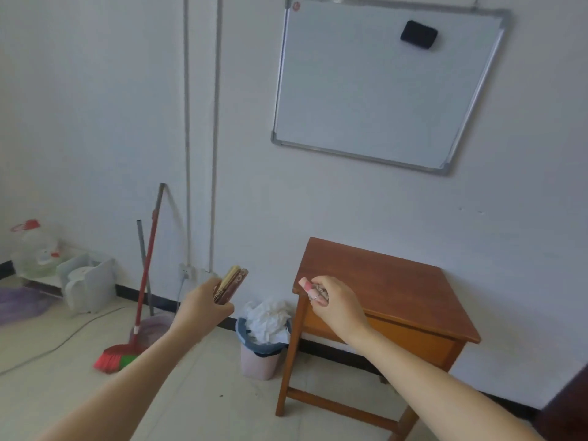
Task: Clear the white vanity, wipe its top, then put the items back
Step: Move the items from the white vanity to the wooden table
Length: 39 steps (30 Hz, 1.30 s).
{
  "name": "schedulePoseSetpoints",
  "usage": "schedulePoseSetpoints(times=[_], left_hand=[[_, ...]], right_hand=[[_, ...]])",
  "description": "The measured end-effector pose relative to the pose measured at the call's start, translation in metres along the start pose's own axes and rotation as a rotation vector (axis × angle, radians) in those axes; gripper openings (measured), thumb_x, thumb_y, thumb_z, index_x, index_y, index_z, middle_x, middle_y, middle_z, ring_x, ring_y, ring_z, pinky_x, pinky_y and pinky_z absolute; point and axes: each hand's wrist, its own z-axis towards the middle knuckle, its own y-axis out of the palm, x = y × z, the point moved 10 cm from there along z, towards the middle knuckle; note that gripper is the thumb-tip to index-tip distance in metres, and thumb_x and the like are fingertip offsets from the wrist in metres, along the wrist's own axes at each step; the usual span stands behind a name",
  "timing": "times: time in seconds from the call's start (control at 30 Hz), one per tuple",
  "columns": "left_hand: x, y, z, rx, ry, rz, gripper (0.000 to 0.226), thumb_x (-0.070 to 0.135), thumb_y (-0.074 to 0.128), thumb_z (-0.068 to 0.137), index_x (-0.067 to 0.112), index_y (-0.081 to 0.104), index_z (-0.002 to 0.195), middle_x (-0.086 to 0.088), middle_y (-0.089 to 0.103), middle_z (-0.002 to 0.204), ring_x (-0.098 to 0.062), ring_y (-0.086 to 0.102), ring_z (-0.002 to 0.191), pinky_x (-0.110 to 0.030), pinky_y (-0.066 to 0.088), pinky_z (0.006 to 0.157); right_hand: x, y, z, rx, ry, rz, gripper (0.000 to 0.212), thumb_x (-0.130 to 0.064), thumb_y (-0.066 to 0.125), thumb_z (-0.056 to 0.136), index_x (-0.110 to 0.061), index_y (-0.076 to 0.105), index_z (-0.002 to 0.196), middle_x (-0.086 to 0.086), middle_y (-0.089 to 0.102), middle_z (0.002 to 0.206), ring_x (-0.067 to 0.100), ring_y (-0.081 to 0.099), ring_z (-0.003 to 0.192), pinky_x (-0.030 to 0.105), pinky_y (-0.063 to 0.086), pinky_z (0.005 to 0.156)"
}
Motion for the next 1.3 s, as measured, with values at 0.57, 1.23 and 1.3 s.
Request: schedulePoseSetpoints(times=[0.57,1.23,1.3], left_hand=[[0.078,0.223,0.194,-0.383,0.161,0.025,0.023,0.010,0.062,0.077,0.013,0.054,0.098,-0.003,0.056,0.076,-0.014,0.051,0.057,-0.017,0.038,0.039],[0.093,0.368,0.358,-0.265,-0.063,0.077,0.019,0.015,0.062,0.076,0.010,0.055,0.093,-0.005,0.055,0.072,-0.020,0.051,0.064,-0.027,0.035,0.052],[0.085,0.375,0.380,-0.252,-0.089,0.054,0.019,0.013,0.061,0.075,0.007,0.057,0.093,-0.008,0.057,0.076,-0.024,0.053,0.070,-0.029,0.036,0.056]], right_hand=[[0.224,-0.026,0.066,0.044,0.498,-0.286,0.030,-0.010,0.055,0.088,-0.015,0.053,0.117,0.001,0.059,0.106,0.018,0.054,0.094,0.027,0.043,0.069],[0.400,0.023,0.219,-0.080,0.556,-0.046,0.024,-0.009,0.050,0.088,-0.016,0.056,0.111,-0.001,0.056,0.098,0.013,0.049,0.081,0.015,0.034,0.054],[0.407,0.033,0.238,-0.095,0.563,-0.042,0.026,-0.009,0.049,0.088,-0.016,0.056,0.111,-0.004,0.052,0.094,0.013,0.048,0.081,0.015,0.032,0.053]])
